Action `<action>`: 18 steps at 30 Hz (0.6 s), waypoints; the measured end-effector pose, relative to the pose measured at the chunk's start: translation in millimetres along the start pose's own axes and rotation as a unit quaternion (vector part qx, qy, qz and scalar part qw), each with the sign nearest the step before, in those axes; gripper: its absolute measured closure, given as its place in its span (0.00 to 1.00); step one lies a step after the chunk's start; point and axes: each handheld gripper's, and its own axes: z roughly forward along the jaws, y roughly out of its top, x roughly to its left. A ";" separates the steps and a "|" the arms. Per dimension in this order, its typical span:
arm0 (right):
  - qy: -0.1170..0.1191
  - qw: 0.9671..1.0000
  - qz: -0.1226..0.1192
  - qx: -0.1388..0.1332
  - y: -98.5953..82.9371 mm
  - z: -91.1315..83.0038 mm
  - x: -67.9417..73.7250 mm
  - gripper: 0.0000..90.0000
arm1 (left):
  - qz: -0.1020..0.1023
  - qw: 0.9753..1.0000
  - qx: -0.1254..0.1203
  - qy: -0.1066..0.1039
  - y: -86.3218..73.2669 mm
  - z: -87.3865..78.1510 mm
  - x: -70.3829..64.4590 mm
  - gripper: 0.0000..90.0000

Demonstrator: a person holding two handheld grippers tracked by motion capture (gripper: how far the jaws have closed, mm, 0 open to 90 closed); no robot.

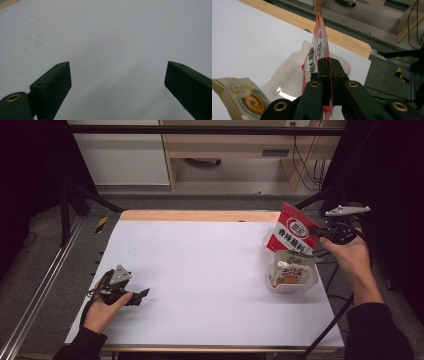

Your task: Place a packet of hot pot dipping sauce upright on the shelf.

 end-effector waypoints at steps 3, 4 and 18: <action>-0.003 1.000 -0.001 0.002 -4.9 -1.3 -0.4 0.92 | 0.001 1.000 0.001 0.000 0.1 0.1 -0.4 0.08; -0.004 1.000 0.000 0.001 -5.8 -1.8 0.1 0.90 | 0.001 1.000 0.001 0.000 0.1 0.1 -0.4 0.08; -0.085 0.994 -0.018 -0.069 15.1 -22.9 24.5 0.23 | 0.001 1.000 0.001 0.000 0.2 0.0 -0.3 0.08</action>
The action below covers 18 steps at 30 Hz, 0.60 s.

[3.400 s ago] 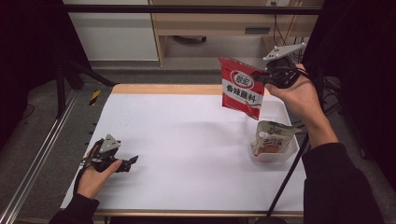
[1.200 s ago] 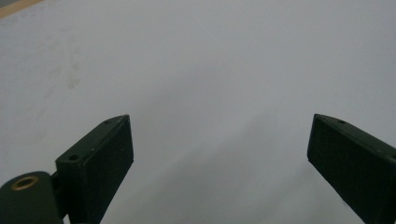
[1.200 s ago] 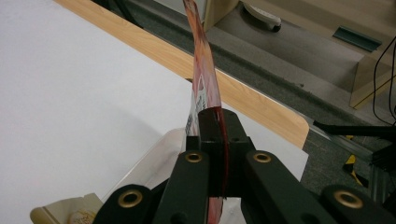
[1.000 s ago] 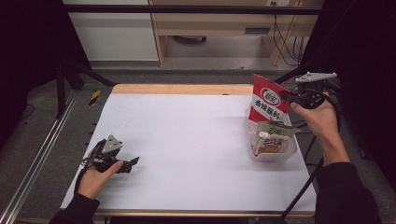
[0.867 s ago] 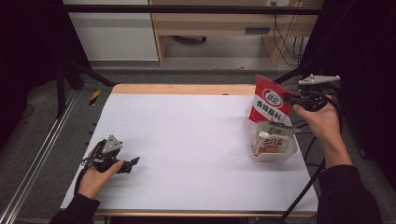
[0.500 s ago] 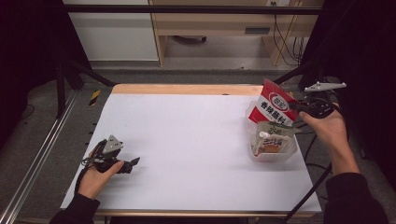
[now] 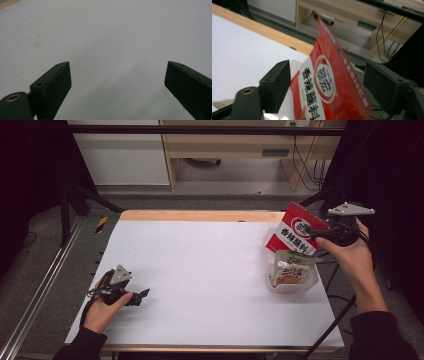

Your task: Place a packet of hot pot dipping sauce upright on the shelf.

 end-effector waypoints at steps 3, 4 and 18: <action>-0.002 1.000 -0.010 -0.014 8.5 -8.8 14.1 0.20 | 0.000 1.000 0.000 0.000 0.0 0.1 0.0 0.08; -0.003 1.000 -0.018 -0.015 10.7 -11.8 20.7 0.19 | 0.000 1.000 0.000 0.000 0.0 0.0 0.0 0.08; 0.100 0.994 -0.031 -0.028 -10.0 -31.4 147.7 0.13 | 0.004 1.000 0.001 0.000 0.2 0.3 -0.9 0.08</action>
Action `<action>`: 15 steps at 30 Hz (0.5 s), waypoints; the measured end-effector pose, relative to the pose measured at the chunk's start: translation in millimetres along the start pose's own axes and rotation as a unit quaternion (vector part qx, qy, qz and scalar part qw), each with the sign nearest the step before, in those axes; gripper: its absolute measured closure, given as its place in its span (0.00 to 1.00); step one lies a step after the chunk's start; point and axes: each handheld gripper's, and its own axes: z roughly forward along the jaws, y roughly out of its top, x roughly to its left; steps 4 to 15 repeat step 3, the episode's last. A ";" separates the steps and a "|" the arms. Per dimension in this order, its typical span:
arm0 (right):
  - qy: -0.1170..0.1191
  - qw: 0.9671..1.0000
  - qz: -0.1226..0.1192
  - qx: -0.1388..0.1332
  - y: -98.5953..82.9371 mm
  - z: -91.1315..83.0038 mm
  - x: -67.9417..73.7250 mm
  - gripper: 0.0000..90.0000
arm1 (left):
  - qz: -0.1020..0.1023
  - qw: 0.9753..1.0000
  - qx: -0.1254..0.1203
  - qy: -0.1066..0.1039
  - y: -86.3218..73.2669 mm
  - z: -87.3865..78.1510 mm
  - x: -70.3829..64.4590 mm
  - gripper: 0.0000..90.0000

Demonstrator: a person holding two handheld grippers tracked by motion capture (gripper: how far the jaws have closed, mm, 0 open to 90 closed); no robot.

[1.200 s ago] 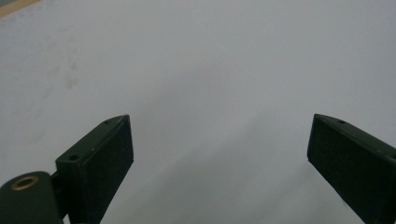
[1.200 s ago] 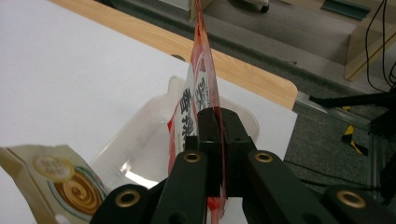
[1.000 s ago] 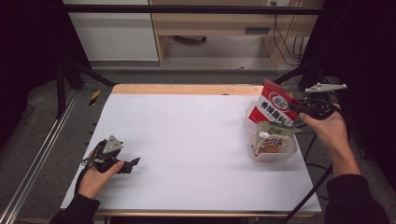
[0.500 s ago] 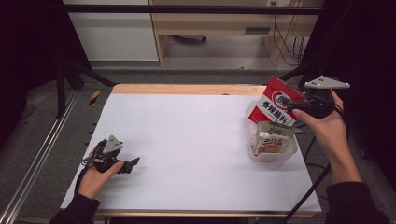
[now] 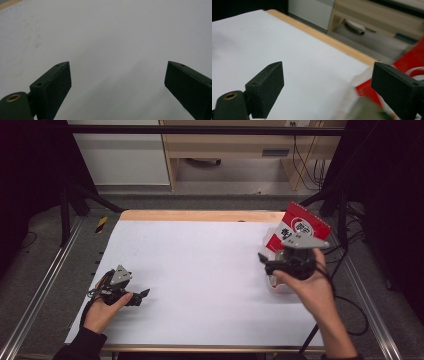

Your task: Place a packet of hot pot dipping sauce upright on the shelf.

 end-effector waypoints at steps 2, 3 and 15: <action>0.007 1.000 -0.005 0.006 -11.9 7.9 20.4 0.13 | 0.001 1.000 0.001 -0.001 0.1 0.5 -0.3 0.08; 0.015 1.000 -0.002 0.014 -18.9 12.7 30.0 0.12 | 0.002 1.000 0.002 -0.001 0.1 0.5 -0.3 0.08; 0.015 1.000 -0.002 0.014 -18.9 12.7 30.0 0.12 | 0.002 1.000 0.002 -0.001 0.1 0.5 -0.3 0.08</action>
